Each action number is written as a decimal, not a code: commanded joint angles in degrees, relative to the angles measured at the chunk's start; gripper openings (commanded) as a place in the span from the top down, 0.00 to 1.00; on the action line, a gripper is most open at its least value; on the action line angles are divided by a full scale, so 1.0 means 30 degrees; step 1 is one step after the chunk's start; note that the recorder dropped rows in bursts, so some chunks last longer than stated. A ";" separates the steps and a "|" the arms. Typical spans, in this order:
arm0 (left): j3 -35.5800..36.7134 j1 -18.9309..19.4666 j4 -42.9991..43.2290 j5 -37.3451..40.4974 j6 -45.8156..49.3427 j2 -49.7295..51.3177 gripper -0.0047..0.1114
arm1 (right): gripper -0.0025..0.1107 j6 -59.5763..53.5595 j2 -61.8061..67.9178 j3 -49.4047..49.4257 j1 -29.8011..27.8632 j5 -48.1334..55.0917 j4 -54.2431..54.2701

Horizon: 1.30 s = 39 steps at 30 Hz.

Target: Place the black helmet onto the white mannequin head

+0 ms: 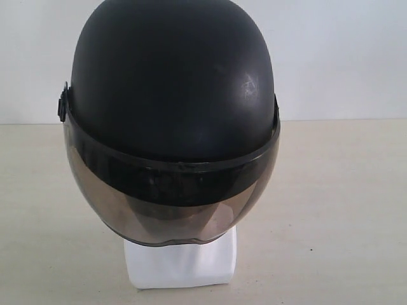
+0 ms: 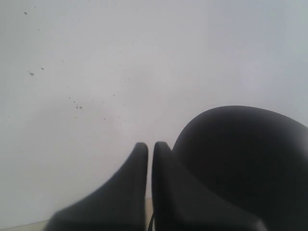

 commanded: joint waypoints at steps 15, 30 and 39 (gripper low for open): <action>0.0079 0.0008 -0.0170 0.0155 0.0129 -0.0100 0.92 | 0.98 -1.1428 -0.1759 0.0557 -0.0635 0.5593 1.0602; 0.0079 0.0008 -0.0170 0.0155 0.0129 -0.0100 0.92 | 0.98 -0.9733 -0.1759 0.0557 -0.2550 0.8270 1.0406; 0.0079 0.0008 -0.0170 0.0155 0.0129 -0.0100 0.92 | 0.98 -0.9733 -0.1759 0.0557 -0.2550 0.8270 1.0522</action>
